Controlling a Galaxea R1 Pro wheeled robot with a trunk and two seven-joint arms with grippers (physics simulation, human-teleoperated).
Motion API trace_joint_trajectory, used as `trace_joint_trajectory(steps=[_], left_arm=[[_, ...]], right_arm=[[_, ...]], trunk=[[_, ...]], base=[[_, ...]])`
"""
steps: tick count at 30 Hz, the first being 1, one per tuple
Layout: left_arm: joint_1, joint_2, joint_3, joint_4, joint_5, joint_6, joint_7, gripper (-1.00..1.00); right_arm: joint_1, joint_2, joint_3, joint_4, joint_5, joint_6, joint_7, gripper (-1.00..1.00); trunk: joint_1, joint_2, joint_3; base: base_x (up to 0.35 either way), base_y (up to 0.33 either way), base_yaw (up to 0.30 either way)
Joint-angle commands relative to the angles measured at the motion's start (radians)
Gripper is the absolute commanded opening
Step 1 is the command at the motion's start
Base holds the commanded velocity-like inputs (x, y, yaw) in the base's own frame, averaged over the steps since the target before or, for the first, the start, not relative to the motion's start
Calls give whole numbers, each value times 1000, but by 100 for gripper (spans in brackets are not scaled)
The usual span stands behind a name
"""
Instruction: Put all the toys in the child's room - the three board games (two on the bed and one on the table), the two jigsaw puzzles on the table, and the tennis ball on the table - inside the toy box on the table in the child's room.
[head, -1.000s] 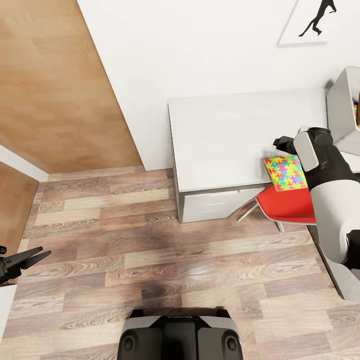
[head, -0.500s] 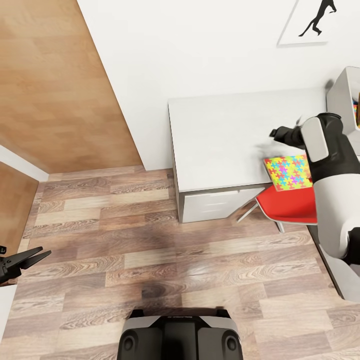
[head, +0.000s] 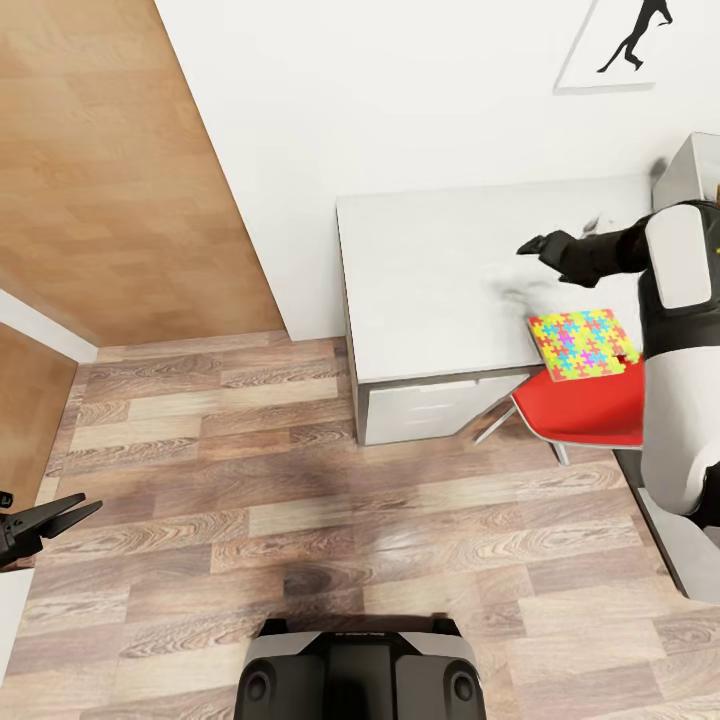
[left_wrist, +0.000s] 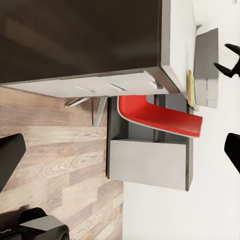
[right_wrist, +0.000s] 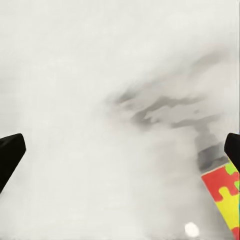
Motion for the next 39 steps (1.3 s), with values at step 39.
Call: trace_joint_trajectory(steps=[39], left_arm=[[-2,0,0,1,-13,12,-4,100]], right_arm=[[204,-79,135,-165,-786,3,13,100]], trunk=[[0,-1,-1]], base=[[-74,0,0]])
